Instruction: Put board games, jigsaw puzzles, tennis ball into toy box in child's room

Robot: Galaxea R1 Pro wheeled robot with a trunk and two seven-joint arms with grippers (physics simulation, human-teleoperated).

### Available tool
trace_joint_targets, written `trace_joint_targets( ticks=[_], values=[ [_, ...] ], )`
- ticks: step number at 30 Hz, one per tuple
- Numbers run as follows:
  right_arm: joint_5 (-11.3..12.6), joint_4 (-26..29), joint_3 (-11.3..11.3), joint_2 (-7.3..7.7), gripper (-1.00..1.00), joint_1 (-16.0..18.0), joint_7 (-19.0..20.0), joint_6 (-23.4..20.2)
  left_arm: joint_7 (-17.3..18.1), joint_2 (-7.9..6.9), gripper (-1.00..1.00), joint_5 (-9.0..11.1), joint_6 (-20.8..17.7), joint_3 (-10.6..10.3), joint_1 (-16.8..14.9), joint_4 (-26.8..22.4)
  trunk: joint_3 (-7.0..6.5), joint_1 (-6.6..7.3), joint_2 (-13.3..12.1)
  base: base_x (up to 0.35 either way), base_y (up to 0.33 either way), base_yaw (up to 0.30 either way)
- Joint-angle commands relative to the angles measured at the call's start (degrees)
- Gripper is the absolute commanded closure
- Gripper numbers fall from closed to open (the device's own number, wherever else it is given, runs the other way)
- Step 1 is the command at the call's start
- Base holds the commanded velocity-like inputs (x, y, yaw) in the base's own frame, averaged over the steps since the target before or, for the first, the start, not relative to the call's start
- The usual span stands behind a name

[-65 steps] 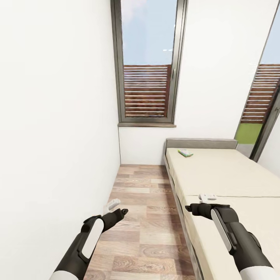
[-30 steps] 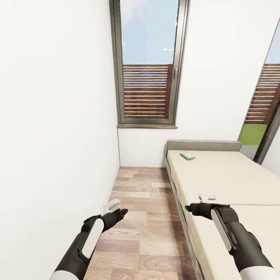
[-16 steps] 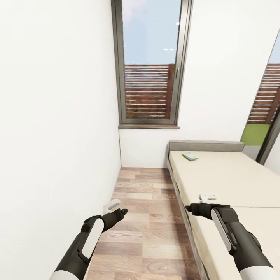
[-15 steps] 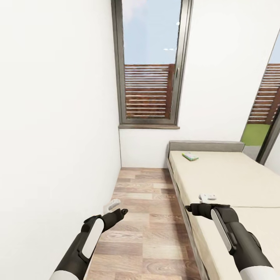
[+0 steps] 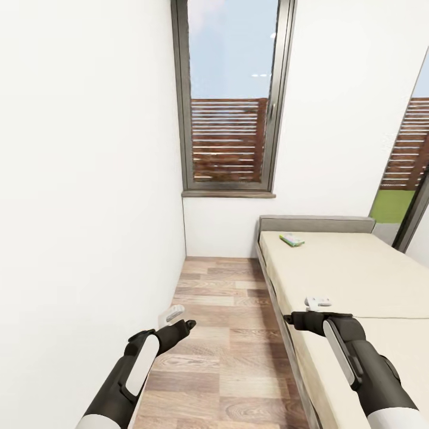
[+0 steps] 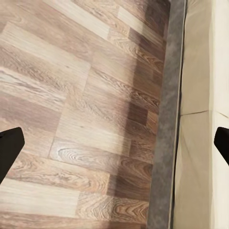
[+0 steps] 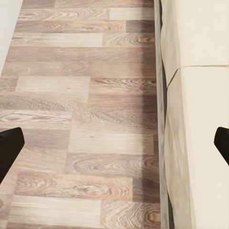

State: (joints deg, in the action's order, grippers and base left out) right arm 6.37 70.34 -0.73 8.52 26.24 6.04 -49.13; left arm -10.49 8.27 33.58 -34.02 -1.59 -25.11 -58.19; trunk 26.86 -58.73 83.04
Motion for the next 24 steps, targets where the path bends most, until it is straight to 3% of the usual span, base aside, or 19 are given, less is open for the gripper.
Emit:
trace_joint_targets(
  ticks=[1,10,24],
  values=[
    [0.31,0.05,-0.06,0.01,-1.00,0.04,0.02,-0.26,-0.52,-0.01,-1.00,0.61,-0.16,-0.06,-0.03,-0.08,0.07,0.00,0.04,0.003,0.004,0.000],
    [0.31,0.06,-0.06,0.01,-1.00,0.04,0.02,-0.26,-0.10,-0.06,-1.00,0.61,-0.13,-0.02,-0.03,-0.08,0.07,0.00,0.04,0.078,0.002,0.000],
    [0.31,0.06,-0.06,0.01,-1.00,0.04,0.02,-0.26,0.08,-0.09,-1.00,0.54,-0.09,-0.05,-0.03,-0.08,0.07,0.00,0.04,0.281,0.000,0.000]
  ],
)
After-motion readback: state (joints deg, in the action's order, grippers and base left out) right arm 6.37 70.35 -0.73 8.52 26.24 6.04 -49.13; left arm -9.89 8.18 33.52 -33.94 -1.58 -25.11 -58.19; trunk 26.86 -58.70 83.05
